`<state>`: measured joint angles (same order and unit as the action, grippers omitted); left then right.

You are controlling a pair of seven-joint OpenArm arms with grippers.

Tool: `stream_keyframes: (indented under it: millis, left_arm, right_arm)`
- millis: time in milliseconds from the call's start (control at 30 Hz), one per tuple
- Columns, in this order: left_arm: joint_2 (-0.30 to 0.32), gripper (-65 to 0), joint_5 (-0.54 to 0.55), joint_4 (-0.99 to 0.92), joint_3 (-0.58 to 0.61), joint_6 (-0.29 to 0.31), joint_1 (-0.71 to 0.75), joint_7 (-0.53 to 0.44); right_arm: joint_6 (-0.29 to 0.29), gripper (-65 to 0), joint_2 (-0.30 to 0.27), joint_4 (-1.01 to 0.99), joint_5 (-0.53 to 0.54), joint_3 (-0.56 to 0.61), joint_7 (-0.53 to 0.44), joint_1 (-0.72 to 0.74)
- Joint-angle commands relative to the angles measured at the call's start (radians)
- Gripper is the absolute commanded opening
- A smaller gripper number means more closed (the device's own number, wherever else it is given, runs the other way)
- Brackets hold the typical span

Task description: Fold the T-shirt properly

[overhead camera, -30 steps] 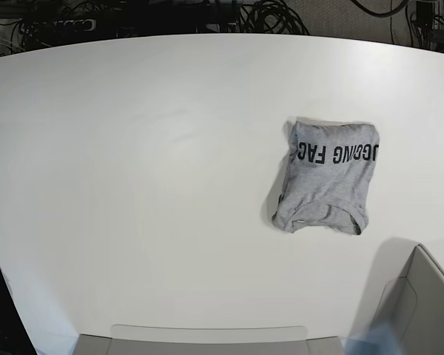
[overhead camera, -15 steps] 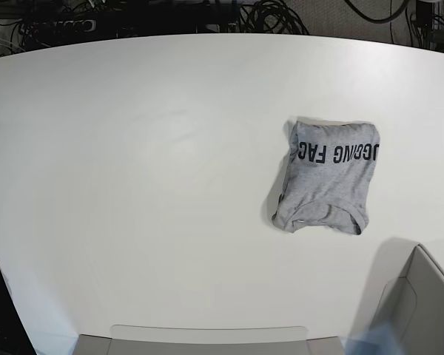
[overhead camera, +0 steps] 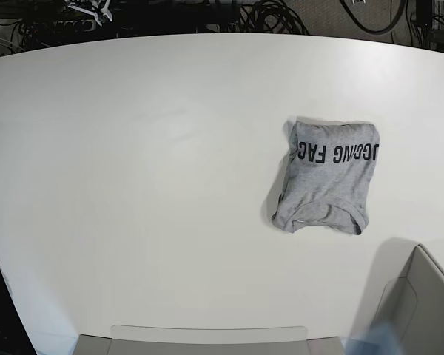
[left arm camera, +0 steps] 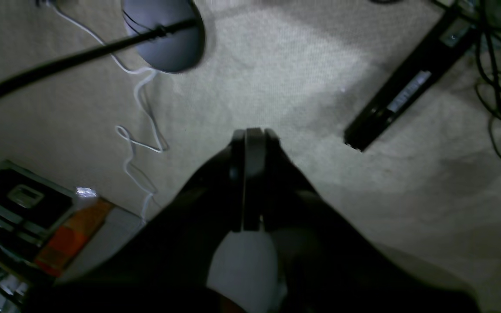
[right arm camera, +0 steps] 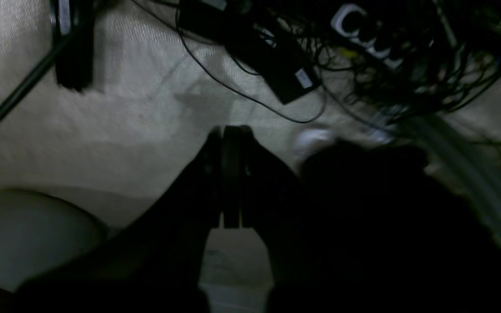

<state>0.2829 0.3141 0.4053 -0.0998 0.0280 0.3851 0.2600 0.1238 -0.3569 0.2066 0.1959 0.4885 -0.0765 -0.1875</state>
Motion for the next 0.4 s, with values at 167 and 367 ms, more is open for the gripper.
stream_keyframes:
  millis: [167, 367]
  left_arm:
    - [0.023, -65.0, -0.002, -0.001, 0.001, -0.01, 0.012, -0.006]
    - [0.017, -65.0, -0.002, -0.003, 0.004, -0.01, -0.027, -0.003]
  right_arm:
    - [0.001, -65.0, -0.018, 0.04, -0.019, 0.0, -0.001, -0.008]
    - [0.001, -65.0, -0.018, 0.106, -0.016, 0.0, 0.001, -0.05]
